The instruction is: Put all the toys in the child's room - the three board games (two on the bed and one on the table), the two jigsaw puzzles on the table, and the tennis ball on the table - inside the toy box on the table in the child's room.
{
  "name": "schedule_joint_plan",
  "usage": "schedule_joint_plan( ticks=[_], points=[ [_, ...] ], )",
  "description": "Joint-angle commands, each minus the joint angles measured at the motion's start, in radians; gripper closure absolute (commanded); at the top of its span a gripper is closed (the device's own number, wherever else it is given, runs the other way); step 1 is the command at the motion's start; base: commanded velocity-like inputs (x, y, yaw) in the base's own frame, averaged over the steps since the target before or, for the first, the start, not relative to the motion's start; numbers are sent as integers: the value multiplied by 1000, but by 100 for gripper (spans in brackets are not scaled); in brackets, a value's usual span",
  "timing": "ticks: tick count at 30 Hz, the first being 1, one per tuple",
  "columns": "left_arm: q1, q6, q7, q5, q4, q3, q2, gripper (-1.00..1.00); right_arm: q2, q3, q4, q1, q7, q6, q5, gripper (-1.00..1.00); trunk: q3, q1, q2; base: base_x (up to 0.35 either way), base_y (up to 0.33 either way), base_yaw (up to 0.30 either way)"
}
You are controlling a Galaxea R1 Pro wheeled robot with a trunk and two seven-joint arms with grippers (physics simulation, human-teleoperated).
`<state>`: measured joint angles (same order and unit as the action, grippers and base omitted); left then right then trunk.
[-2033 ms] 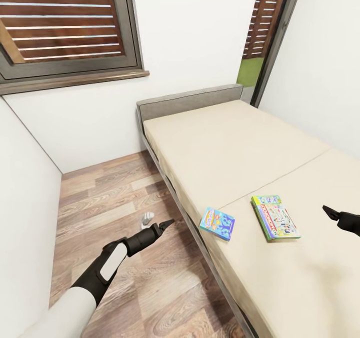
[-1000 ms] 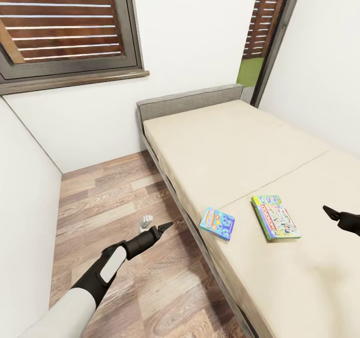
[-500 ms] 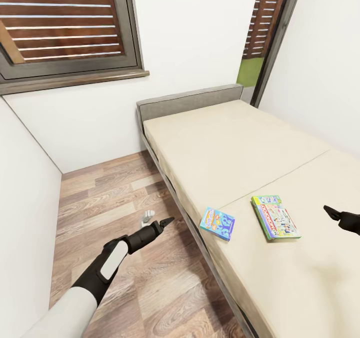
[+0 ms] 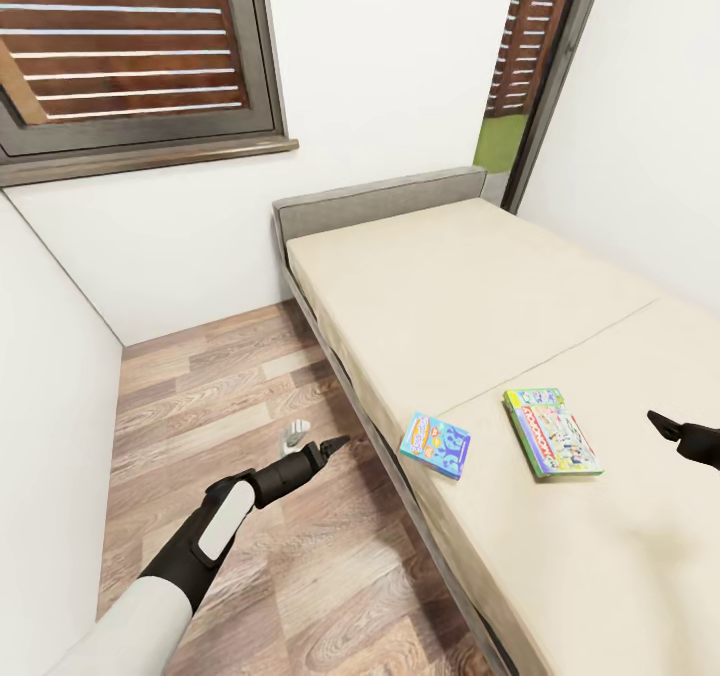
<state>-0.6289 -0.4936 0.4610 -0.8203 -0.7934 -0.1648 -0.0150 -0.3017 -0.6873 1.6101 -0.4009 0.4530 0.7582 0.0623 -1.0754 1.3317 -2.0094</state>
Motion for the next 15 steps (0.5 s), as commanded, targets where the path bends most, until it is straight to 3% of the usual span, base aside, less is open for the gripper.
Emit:
schedule_joint_plan(
  ticks=[1, 15],
  points=[
    [0, -8, -1, -9, 0, 0, 0, -100, 0, -1, 1, -1, 1, 7, 6, -100, -4, 4, -8, 0, 0, 0],
    [2, -8, -15, 1, 0, -8, -11, -100, -1, -1, 1, -1, 1, 10, 6, -100, -48, 57, -106, 0, 0, 0]
  ],
)
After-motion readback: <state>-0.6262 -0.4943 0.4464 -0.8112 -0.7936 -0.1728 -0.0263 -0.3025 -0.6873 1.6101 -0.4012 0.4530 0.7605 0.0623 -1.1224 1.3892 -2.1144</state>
